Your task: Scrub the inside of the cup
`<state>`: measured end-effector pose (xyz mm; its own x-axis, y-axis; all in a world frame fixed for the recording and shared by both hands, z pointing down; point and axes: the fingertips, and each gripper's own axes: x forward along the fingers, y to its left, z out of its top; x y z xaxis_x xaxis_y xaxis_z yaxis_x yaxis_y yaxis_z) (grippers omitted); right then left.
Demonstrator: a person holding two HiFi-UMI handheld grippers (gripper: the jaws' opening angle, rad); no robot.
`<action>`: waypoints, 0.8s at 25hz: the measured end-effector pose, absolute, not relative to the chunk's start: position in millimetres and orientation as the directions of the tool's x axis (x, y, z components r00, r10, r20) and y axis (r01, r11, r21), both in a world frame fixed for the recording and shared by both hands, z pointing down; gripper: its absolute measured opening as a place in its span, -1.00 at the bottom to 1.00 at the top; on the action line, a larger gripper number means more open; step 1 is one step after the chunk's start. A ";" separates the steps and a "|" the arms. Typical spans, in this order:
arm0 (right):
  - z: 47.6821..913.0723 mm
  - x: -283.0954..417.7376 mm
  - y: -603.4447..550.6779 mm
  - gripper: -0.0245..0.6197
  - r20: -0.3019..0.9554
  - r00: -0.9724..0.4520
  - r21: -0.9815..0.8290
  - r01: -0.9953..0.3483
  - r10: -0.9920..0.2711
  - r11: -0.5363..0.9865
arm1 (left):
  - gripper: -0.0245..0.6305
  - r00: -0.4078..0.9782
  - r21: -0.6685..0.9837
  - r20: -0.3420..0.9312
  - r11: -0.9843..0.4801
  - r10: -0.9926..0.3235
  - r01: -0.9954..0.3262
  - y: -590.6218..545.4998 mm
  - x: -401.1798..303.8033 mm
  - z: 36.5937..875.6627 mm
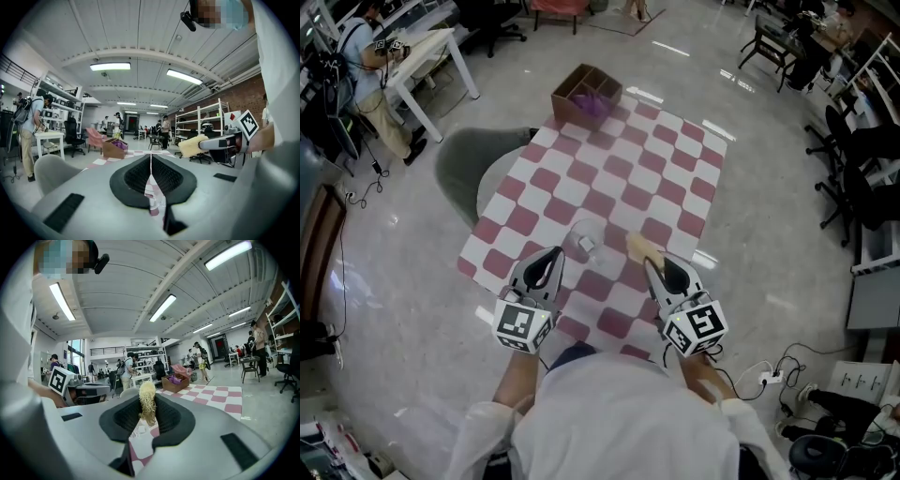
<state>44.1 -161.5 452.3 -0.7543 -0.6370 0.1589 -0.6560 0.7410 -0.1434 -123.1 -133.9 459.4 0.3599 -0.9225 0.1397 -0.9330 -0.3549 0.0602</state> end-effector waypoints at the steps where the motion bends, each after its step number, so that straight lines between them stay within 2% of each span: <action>1: 452.0 41.5 -163.2 -0.65 0.158 -0.752 -0.143 -0.659 -0.641 0.738 | -0.82 0.366 0.060 0.139 -0.361 -0.920 -0.931 -136.6 -125.1 459.4; 20: 464.5 17.4 -171.9 -0.65 0.158 -0.683 -0.136 -0.730 -0.713 0.670 | -0.82 0.551 0.031 0.125 -0.552 -0.825 -0.833 -167.7 -130.8 479.1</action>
<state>17.4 -171.9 464.5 -0.6833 -0.7129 0.1577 -0.7301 0.6696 -0.1362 -130.8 -167.7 479.1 0.5513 -0.8248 0.1252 -0.8331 -0.5522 0.0307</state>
